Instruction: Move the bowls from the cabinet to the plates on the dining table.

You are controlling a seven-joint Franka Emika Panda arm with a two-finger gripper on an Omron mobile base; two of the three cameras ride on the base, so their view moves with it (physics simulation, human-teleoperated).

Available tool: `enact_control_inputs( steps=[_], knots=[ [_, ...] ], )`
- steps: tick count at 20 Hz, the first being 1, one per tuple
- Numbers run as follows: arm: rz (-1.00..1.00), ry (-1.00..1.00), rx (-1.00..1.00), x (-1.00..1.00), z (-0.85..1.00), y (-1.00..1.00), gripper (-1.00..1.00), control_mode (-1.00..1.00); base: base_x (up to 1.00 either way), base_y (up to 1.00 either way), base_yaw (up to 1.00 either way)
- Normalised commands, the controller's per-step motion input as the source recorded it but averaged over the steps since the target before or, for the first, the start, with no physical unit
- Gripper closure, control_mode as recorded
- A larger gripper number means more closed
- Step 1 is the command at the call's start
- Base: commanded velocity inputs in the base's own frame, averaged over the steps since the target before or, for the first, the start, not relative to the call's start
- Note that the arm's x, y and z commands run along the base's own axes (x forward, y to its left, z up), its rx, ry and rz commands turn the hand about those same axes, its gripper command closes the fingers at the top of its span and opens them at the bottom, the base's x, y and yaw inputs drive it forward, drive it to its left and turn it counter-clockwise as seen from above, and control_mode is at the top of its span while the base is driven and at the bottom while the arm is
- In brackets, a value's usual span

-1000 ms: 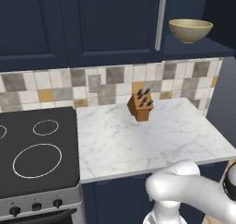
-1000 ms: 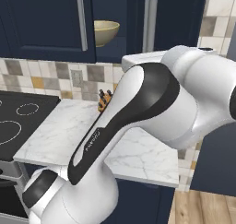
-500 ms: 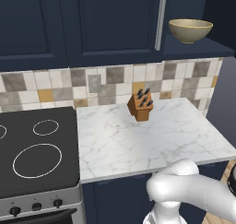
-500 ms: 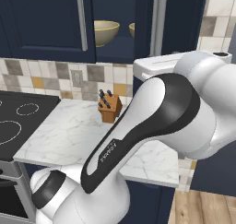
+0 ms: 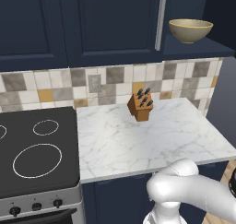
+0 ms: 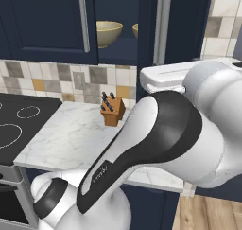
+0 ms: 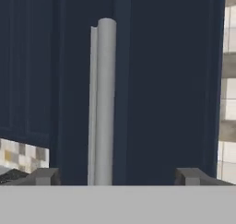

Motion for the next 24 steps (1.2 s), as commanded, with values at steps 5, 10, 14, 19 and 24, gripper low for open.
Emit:
enact_control_inputs(
  steps=[5,10,14,19,24],
  knots=[
    [-0.34,-0.05,-0.03,0.00,-0.05,0.39,-1.00,-1.00,0.00,0.00,0.00],
    [-0.36,-0.02,-0.02,0.02,-0.04,0.38,-1.00,-1.00,0.00,0.00,0.00],
    [-0.35,0.00,-0.04,0.18,-0.09,0.40,-1.00,-1.00,0.00,0.00,0.00],
    [-0.35,0.00,-0.04,0.22,-0.08,0.40,-1.00,-1.00,0.00,0.00,0.00],
    [-0.36,-0.01,-0.03,0.22,-0.05,0.38,-1.00,-1.00,0.00,0.00,0.00]
  ],
)
